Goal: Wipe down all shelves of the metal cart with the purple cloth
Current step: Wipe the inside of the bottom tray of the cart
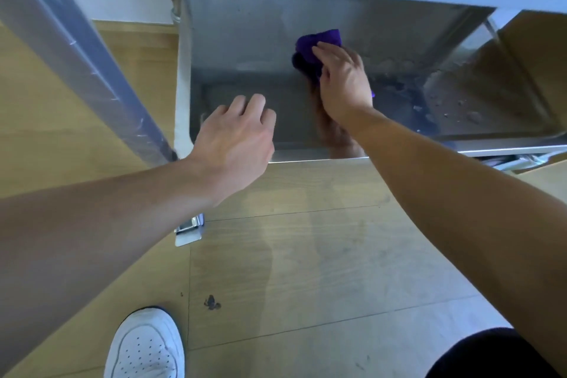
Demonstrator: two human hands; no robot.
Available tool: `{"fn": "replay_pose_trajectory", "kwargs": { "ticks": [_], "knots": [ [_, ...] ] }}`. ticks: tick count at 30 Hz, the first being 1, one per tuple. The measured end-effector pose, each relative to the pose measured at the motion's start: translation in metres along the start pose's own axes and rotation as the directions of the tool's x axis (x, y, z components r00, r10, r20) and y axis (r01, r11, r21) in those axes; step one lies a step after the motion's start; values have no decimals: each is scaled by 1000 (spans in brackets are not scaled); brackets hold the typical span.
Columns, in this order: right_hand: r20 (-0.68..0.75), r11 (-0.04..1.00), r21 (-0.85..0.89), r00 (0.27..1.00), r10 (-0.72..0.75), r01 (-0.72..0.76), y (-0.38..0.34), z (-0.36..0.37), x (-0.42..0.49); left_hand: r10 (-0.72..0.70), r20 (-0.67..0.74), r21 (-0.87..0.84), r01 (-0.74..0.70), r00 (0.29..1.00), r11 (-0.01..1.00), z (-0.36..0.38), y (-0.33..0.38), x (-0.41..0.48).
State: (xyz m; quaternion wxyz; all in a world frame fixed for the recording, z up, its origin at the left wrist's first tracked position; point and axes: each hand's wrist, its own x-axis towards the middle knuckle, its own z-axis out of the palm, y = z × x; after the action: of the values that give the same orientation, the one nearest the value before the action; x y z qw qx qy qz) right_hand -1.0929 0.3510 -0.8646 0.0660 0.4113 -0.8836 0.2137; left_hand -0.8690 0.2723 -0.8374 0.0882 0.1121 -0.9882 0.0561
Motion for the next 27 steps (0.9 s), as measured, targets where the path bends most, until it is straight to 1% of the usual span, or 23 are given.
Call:
{"fn": "replay_pose_trajectory", "kwargs": {
  "ticks": [3, 5, 8, 10, 11, 13, 15, 17, 20, 22, 24, 26, 27],
  "knots": [
    [-41, 994, -45, 994, 101, -102, 47, -24, -12, 79, -25, -86, -81, 997, 993, -2, 18, 15],
    [-57, 982, -62, 983, 174, -177, 69, -36, -19, 100, -30, -130, -103, 995, 986, 1, 23, 21],
    [-72, 960, -87, 963, 260, -266, 75, -38, -25, 107, -42, -167, -112, 993, 979, 8, 25, 23],
    [-71, 959, -88, 962, 263, -268, 60, -31, -25, 112, -68, -167, -122, 991, 978, 11, 25, 24],
    [-60, 971, -84, 974, 221, -225, 46, -26, -26, 112, -76, -164, -123, 991, 979, 12, 26, 24],
    [-27, 997, -44, 998, 59, -60, 13, -15, -26, 110, -85, -154, -123, 990, 980, 13, 26, 26],
    [-9, 996, 18, 996, -90, 90, -19, -6, -27, 110, -96, -132, -122, 989, 984, 14, 25, 26],
    [-1, 986, 25, 986, -166, 166, -35, 1, -29, 109, -117, -119, -123, 987, 985, 16, 24, 25],
    [-12, 978, 14, 978, -209, 209, -16, -4, -27, 107, -124, -130, -123, 987, 984, 17, 25, 25],
    [-43, 990, 1, 989, -143, 144, 10, -13, -24, 105, -114, -145, -121, 988, 982, 18, 26, 25],
    [-82, 1000, -20, 996, -23, 22, 34, -23, -23, 99, -106, -157, -115, 989, 981, 17, 27, 24],
    [-81, 996, -42, 994, 77, -81, 44, -27, -26, 96, -108, -175, -114, 990, 978, 16, 27, 23],
    [-70, 994, -46, 993, 99, -102, 43, -28, -27, 97, -110, -181, -116, 989, 977, 15, 27, 22]
  ]
}}
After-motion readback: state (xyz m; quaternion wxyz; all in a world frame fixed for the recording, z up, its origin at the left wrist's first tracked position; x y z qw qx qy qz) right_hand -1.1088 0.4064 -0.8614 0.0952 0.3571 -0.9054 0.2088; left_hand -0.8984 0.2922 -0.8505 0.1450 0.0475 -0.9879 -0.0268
